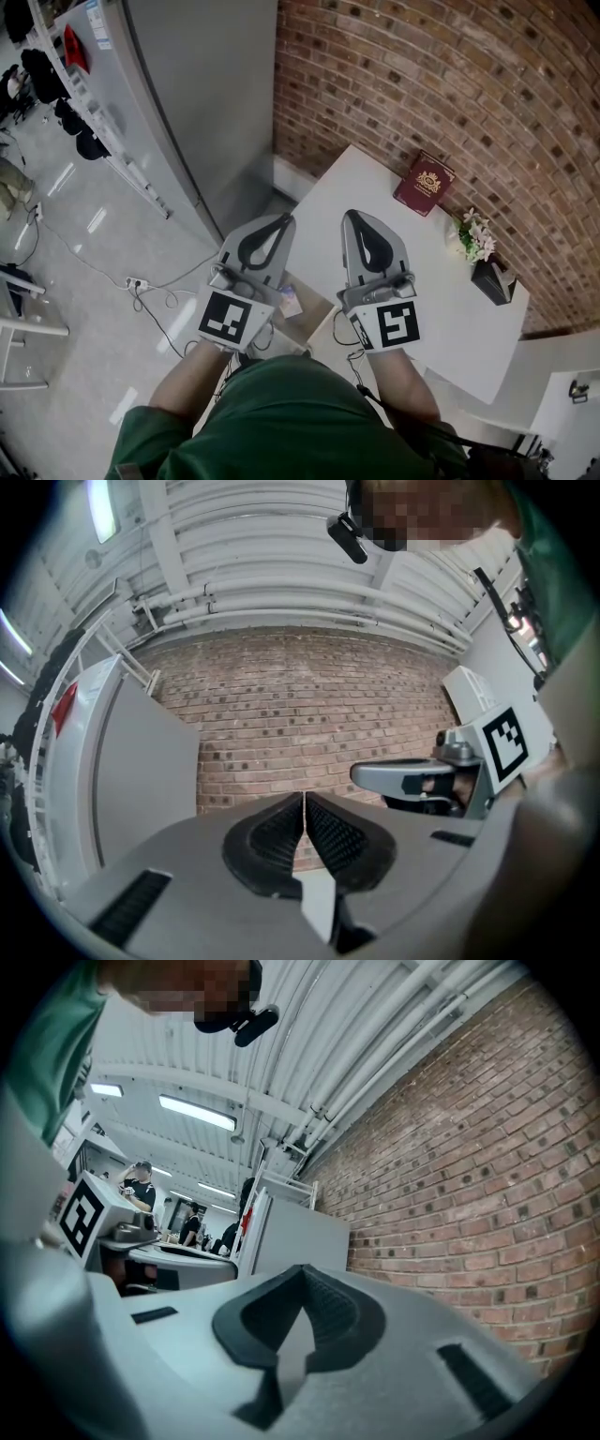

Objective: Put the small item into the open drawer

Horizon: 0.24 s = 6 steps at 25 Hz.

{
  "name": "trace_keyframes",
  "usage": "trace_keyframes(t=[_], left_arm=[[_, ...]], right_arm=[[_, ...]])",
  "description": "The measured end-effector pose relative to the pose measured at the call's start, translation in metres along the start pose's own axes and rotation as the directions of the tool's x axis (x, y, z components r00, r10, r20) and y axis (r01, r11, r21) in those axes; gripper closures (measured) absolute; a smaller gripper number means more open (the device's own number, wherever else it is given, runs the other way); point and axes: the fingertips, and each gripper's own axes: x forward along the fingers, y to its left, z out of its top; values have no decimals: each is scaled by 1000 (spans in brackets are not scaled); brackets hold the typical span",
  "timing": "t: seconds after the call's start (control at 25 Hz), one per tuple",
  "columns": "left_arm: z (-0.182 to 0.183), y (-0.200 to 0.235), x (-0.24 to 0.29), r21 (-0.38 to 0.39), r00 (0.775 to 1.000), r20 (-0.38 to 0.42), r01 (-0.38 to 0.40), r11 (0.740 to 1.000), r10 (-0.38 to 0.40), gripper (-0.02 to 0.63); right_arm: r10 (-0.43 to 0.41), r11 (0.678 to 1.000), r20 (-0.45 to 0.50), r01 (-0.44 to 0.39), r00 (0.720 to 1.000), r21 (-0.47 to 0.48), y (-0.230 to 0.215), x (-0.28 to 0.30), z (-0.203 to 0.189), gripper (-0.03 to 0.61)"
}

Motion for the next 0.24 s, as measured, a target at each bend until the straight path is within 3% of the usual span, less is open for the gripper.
trace_keyframes(t=[0.24], left_arm=[[-13,-17,12,6,1000,-25,-8,1000,8,604]], right_arm=[[0,1000,-1,0,1000,5,-24,-11,-9,575]])
